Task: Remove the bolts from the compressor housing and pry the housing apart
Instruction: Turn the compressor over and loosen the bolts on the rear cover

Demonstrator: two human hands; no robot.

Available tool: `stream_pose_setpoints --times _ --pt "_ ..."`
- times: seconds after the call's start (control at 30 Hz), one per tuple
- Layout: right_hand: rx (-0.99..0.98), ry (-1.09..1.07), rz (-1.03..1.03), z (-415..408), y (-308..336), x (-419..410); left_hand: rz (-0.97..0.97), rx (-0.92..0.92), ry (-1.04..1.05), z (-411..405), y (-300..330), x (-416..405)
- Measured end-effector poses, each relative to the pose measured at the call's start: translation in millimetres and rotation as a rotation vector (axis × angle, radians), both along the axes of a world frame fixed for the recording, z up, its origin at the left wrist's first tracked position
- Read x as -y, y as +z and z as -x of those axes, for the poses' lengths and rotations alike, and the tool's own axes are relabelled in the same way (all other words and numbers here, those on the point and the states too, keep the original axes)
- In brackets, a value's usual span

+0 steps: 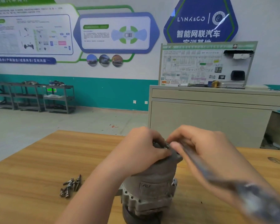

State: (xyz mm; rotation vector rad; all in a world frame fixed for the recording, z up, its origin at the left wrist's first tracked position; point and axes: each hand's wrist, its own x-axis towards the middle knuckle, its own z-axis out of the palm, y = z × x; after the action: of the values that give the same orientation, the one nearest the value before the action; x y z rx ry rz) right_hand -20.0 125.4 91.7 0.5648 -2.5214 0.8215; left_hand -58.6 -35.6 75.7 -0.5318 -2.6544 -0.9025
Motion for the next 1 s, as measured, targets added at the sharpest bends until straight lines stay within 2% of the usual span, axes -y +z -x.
stream_pose_setpoints --times 0.03,0.1,0.17,0.2,0.27,0.37,0.43,0.5,0.6,0.7,0.8,1.0 --pt "0.012 0.007 0.074 3.4 0.3 -0.1 0.001 -0.007 0.011 0.4 -0.9 -1.1" --pt "0.061 0.029 0.353 12.1 -1.6 0.8 -0.016 -0.031 0.024 -0.1 -2.4 -2.3" --pt "0.129 0.081 0.663 19.9 -5.2 3.5 -0.135 -0.067 0.036 -2.0 -3.8 -3.8" --pt "0.146 0.099 0.756 23.4 -7.4 3.9 -0.236 -0.076 0.040 -2.6 -3.5 -4.2" --pt "0.171 0.107 0.803 28.5 -11.7 5.9 -0.450 -0.086 0.044 -5.0 -0.9 -0.3" --pt "0.194 0.089 0.734 33.5 -18.8 9.8 -0.817 -0.132 0.087 -6.0 2.8 33.2" --pt "0.175 0.044 0.629 35.1 -23.0 11.4 -0.887 -0.144 0.205 -3.9 -2.3 74.4" --pt "0.140 0.005 0.526 36.4 -24.8 10.8 -0.705 -0.092 0.415 2.3 -20.3 121.9" --pt "0.110 0.010 0.443 36.1 -23.4 9.4 -0.293 0.036 0.705 12.4 -64.5 175.7" --pt "0.095 0.005 0.430 36.0 -23.6 9.9 -0.040 0.147 0.793 18.7 -112.5 194.0" --pt "0.073 -0.005 0.418 37.0 -26.0 10.7 0.044 0.228 0.853 26.4 -148.3 199.8" --pt "0.037 0.084 0.430 33.5 -26.6 9.5 0.017 0.271 0.972 34.7 -167.9 211.5"
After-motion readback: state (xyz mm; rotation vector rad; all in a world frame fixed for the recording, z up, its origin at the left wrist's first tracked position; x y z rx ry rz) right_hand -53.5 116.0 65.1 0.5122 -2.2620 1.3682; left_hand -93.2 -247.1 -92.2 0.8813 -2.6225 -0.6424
